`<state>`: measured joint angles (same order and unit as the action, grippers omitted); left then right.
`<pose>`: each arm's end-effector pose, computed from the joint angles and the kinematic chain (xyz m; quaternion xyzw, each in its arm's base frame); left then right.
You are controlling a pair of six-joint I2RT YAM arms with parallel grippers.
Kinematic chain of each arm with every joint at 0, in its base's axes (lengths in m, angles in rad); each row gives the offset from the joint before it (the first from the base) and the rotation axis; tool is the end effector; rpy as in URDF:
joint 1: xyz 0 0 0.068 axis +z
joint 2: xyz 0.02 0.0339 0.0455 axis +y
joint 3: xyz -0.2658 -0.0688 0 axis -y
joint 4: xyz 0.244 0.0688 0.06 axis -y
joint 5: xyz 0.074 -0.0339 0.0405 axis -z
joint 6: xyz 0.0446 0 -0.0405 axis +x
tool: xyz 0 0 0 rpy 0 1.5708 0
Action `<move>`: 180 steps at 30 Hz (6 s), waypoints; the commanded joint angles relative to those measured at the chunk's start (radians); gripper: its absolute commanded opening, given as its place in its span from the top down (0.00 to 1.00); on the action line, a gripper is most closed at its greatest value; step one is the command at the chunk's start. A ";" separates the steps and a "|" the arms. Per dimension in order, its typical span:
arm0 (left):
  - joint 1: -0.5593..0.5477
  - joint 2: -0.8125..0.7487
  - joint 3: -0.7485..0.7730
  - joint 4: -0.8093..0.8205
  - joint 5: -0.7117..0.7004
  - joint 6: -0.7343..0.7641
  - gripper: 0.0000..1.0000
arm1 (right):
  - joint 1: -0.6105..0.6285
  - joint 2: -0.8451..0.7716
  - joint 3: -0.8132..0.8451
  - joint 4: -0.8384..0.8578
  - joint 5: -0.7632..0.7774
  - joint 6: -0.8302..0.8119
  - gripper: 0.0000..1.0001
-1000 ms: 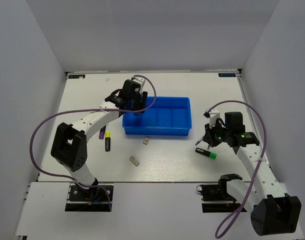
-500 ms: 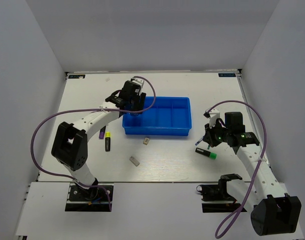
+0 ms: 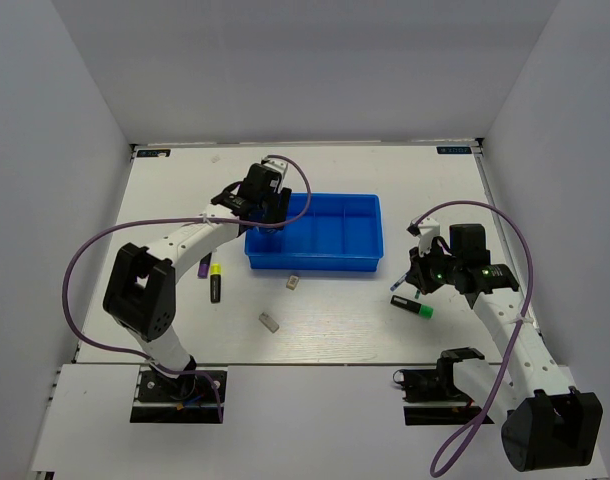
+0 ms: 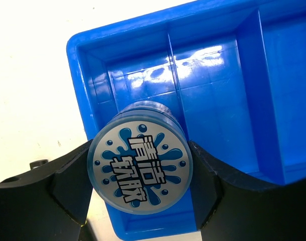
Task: Sort the stationery into containers
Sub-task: Place the stationery in the storage box, then pick up the pen from the center of the board, then place the pen in the storage box, then pick up the pen from the center of the board.
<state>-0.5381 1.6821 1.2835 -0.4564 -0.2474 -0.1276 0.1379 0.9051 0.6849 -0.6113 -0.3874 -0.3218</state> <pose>0.3273 -0.1826 0.2498 0.1471 0.9188 -0.0044 0.3663 0.1807 0.0421 0.2426 -0.2762 0.8751 0.1462 0.3695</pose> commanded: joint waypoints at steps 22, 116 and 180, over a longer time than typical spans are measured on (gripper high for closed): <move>0.000 -0.016 0.010 0.005 -0.015 -0.006 0.11 | -0.001 0.002 0.024 0.008 -0.004 0.003 0.91; 0.266 -0.504 -0.480 -0.211 0.017 -0.230 0.37 | 0.373 0.785 0.921 0.018 -0.191 0.392 1.00; 0.428 0.059 -0.223 -0.036 -0.023 -0.165 0.41 | 0.453 0.526 0.510 0.223 0.229 0.583 0.64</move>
<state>-0.1104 1.7439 1.0401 -0.5030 -0.2642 -0.2897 0.6018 1.4693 1.2346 -0.4507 -0.1493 0.2916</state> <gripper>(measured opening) 0.595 0.356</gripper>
